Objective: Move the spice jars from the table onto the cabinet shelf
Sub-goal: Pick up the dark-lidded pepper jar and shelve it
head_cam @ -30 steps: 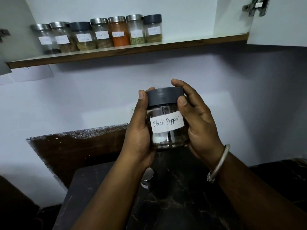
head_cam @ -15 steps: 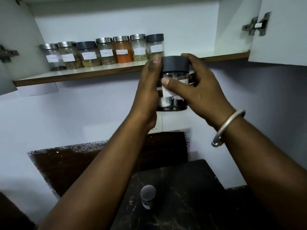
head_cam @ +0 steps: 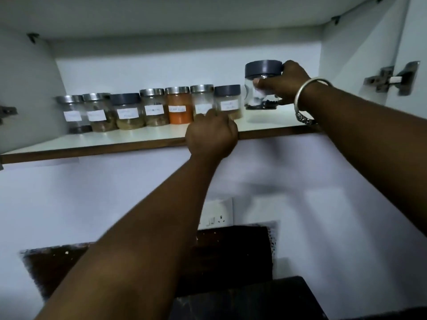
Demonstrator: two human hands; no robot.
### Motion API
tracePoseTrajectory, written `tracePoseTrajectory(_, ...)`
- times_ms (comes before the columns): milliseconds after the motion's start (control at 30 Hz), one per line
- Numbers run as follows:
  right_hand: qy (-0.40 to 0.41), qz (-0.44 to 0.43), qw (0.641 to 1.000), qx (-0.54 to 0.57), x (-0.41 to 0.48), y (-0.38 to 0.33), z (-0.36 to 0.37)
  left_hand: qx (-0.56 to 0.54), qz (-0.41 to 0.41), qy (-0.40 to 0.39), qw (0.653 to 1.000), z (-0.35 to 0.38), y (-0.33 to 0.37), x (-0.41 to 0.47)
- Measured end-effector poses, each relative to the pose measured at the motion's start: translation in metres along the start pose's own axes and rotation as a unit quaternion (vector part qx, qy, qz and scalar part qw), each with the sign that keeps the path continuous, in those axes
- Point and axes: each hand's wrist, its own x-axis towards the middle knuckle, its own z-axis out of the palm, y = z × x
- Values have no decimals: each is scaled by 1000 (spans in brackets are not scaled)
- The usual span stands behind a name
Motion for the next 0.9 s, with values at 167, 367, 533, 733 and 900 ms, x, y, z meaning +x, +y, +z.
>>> tracePoseTrajectory(167,-41,39,989,-134,70,20,34,36,-6,44,998,17,-4,6)
tracePoseTrajectory(367,-39,69,977,-200,111,45,57,32,-8,63,997,19,-4,7)
tracePoseTrajectory(533,-39,74,975,-205,124,58,66,30,1,85,996,21,-4,7)
tracePoseTrajectory(733,-46,83,979,-178,119,59,65,31,1,78,996,19,-5,5)
tracePoseTrajectory(900,-98,105,950,-278,102,54,55,27,7,67,997,18,-7,4)
